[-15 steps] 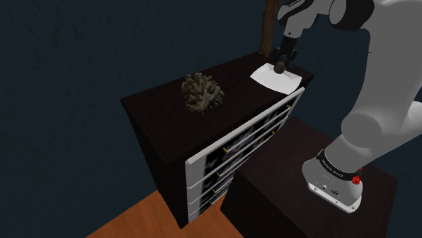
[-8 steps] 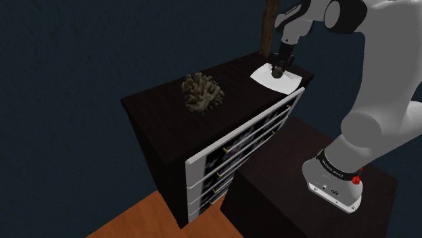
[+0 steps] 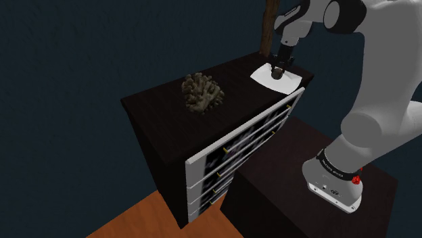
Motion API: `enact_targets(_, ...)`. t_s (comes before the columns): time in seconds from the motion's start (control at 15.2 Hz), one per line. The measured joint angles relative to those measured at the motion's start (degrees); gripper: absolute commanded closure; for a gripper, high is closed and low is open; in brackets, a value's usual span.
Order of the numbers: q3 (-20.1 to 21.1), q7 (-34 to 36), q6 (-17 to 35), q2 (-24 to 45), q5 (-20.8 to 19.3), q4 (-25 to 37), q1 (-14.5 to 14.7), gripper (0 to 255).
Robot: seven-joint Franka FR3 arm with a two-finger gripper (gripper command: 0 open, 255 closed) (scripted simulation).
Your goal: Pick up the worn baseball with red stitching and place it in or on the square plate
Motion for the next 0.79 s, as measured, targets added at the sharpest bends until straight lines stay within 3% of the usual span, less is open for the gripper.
enact_targets(0.4,0.0,0.0,0.0,0.0,0.0,0.0,0.0,0)
enact_targets(0.79,-0.7,0.7,-5.9,-1.9,-1.0,4.2,-0.3,0)
